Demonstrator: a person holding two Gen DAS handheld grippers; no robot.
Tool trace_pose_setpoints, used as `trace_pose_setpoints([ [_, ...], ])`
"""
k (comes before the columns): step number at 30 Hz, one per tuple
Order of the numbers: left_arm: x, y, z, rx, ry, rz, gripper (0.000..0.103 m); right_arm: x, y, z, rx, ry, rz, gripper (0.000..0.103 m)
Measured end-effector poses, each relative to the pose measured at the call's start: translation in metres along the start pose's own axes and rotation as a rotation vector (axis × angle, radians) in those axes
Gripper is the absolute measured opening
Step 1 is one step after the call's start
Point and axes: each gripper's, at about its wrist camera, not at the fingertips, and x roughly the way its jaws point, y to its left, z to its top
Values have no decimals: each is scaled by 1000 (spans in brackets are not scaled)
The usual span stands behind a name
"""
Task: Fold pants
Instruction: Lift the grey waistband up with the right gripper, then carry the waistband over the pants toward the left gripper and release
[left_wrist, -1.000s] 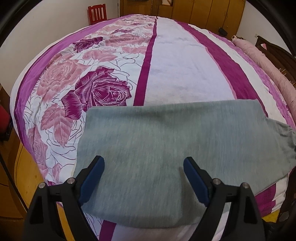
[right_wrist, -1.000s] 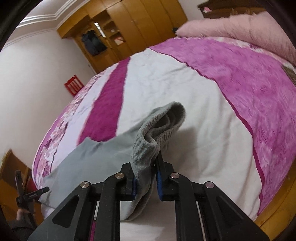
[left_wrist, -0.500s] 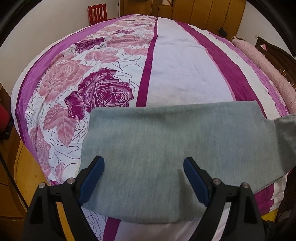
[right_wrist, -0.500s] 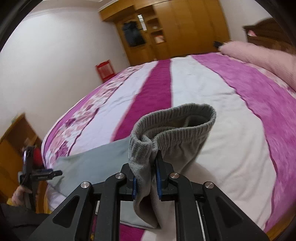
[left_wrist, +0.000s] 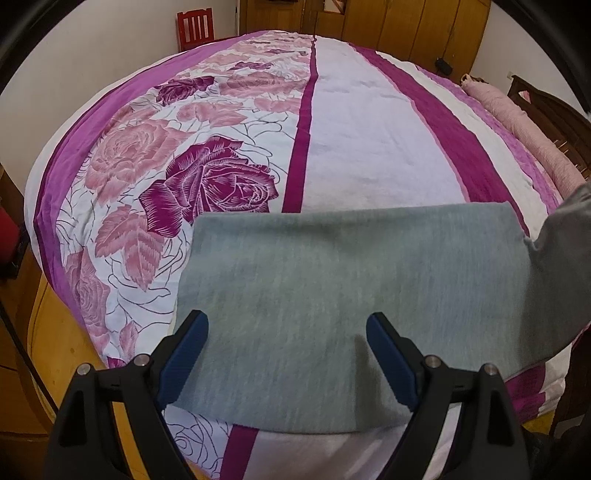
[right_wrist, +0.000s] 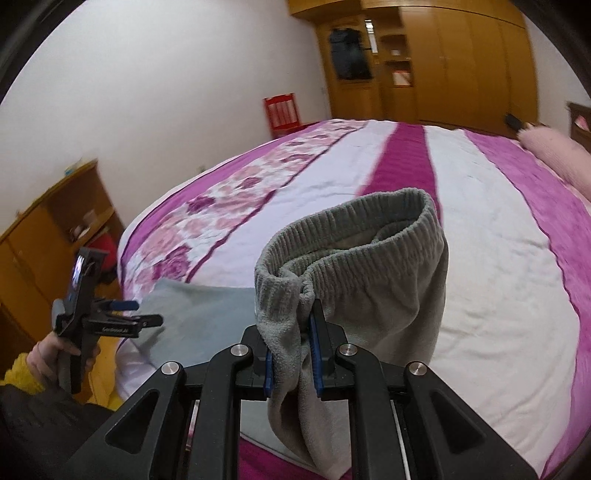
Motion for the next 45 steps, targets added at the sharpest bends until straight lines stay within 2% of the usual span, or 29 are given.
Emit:
trace_pose_setpoints([
  [15, -18, 17, -5, -17, -25, -18, 90, 51, 74, 29, -125, 49, 157, 16],
  [21, -19, 29, -10, -43, -27, -14, 90, 74, 88, 29, -141, 100, 209, 16],
  [32, -26, 46, -11, -76, -40, -8, 90, 97, 125, 42, -202, 138, 295, 16],
  [37, -27, 52, -13, -83, -48, 0, 90, 122, 148, 36, -246, 197, 322, 16],
  [45, -23, 68, -21, -112, -40, 14, 90, 174, 176, 7, -291, 333, 347, 16],
])
